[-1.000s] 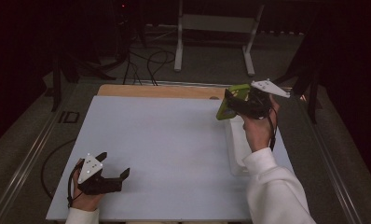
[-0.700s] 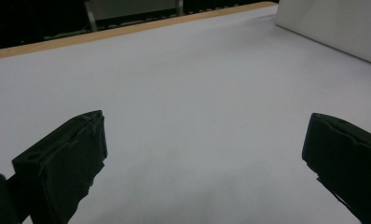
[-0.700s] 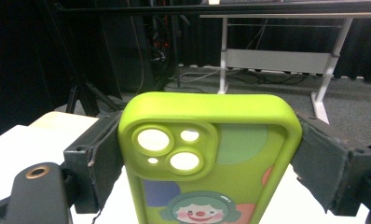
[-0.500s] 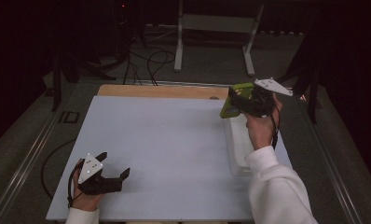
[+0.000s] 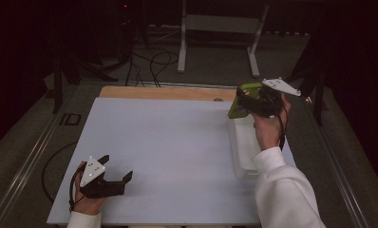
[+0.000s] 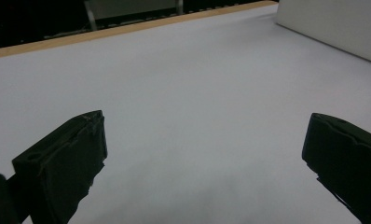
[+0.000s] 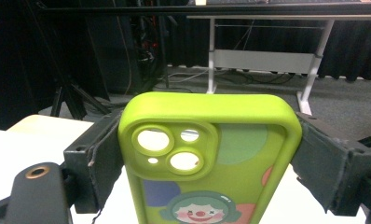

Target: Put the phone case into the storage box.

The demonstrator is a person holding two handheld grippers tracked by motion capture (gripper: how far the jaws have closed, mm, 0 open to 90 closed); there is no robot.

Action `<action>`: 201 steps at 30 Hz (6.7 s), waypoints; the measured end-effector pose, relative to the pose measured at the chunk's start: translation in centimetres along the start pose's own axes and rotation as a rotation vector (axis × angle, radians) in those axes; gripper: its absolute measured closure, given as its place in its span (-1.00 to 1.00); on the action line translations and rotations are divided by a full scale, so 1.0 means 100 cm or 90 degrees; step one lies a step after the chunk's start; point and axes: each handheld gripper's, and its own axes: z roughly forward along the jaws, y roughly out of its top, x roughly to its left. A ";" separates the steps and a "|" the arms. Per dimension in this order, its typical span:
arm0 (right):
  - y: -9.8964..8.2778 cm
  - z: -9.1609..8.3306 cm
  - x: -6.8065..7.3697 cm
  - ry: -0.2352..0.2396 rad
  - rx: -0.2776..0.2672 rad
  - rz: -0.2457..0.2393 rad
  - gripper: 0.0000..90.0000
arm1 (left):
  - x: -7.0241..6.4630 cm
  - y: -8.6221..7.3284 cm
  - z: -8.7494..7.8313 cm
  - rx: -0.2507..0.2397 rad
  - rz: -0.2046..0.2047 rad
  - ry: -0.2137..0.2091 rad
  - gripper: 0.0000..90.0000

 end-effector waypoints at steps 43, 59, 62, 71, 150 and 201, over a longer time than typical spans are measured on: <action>-0.004 0.018 -0.022 -0.084 0.007 -0.003 -0.65 | 0.000 0.000 0.000 -0.001 0.000 0.000 -0.99; -0.006 0.024 -0.029 -0.102 0.010 0.001 -0.65 | 0.000 0.000 0.000 -0.001 0.000 0.001 -0.99; -0.007 0.025 -0.031 -0.106 0.011 0.002 -0.65 | 0.000 0.000 0.000 -0.001 -0.001 0.001 -0.99; -0.010 0.030 -0.038 -0.123 0.019 0.010 -0.65 | 0.000 0.000 0.000 -0.001 -0.001 0.001 -0.99; -0.053 0.081 -0.031 -0.116 0.132 0.017 -0.66 | 0.002 -0.002 -0.001 -0.005 -0.005 0.000 -0.99; -0.064 0.083 -0.029 -0.105 0.129 0.018 -0.84 | 0.001 -0.002 -0.002 -0.005 -0.003 -0.001 -0.99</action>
